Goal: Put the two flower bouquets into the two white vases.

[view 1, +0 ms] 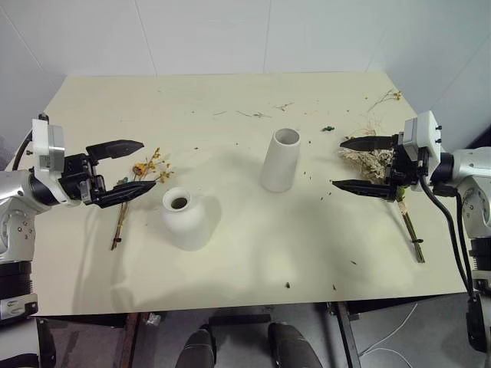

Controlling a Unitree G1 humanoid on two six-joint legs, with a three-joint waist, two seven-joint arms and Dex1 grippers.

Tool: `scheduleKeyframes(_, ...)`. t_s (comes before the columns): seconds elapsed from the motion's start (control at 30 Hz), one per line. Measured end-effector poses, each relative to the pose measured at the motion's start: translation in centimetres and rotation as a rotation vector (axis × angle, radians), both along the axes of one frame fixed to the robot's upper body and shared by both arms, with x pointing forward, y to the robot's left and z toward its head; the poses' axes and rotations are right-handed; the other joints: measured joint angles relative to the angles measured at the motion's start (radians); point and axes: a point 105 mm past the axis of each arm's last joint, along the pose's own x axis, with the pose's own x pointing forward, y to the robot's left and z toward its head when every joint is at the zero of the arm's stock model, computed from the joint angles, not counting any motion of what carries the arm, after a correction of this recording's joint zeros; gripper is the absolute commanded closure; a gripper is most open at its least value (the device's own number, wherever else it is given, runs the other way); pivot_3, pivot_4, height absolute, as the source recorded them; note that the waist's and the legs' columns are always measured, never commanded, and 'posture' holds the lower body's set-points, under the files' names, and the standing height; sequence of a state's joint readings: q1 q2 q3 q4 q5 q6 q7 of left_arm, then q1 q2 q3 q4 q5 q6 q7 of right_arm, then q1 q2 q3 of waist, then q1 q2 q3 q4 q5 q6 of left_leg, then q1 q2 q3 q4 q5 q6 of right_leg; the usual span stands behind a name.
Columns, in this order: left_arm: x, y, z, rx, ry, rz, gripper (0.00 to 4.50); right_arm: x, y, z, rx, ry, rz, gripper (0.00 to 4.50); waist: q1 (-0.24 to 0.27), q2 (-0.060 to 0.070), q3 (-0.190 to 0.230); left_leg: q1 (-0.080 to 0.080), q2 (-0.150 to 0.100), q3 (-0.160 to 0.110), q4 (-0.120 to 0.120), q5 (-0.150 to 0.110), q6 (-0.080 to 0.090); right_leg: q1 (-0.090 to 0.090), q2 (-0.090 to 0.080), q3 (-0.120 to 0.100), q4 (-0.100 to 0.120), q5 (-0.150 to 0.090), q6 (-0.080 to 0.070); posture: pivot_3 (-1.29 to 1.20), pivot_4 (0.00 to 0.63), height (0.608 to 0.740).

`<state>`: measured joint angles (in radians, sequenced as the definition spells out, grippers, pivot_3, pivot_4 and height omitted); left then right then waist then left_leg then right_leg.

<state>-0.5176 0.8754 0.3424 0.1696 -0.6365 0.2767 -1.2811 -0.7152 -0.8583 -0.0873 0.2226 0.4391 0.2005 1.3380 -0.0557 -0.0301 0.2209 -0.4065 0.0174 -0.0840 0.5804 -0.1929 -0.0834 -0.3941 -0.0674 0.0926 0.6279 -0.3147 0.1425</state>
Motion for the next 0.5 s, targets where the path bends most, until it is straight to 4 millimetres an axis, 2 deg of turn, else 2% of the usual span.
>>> scheduleKeyframes(0.2,0.1,-1.0,0.0,-0.03,0.005,-0.028,0.03,0.5,-1.0,-0.6,0.023,0.059,-0.045,0.0,0.001,0.0,0.0,0.0,0.0,0.0,0.001,0.0,0.0,0.0,0.0,0.0,0.0,0.0,0.0,0.0,0.15,0.74)
scheduleKeyframes(0.27,0.0,-1.8,0.5,-0.024,-0.006,-0.06,0.03,0.7,-2.6,-0.8,0.0,0.099,-0.114,0.0,0.003,0.0,0.0,-0.001,0.0,0.0,0.001,0.0,0.0,0.0,0.0,0.0,0.0,0.0,0.0,0.0,0.15,0.74)
scheduleKeyframes(0.37,-0.2,-2.9,1.9,-0.011,-0.054,-0.1,0.03,0.9,-6.0,-1.4,-0.099,0.184,-0.284,0.0,0.011,0.0,0.0,0.0,0.0,0.0,0.001,0.0,0.0,0.0,0.0,0.0,0.0,0.0,0.0,0.0,0.15,0.74)
scheduleKeyframes(0.5,-0.3,-3.6,2.0,0.007,-0.051,-0.124,0.03,1.6,-8.5,-2.9,-0.13,0.309,-0.464,0.0,-0.002,0.0,0.0,0.0,0.0,0.002,0.002,0.0,0.0,0.0,0.0,0.002,0.0,0.0,0.0,0.0,0.15,0.74)
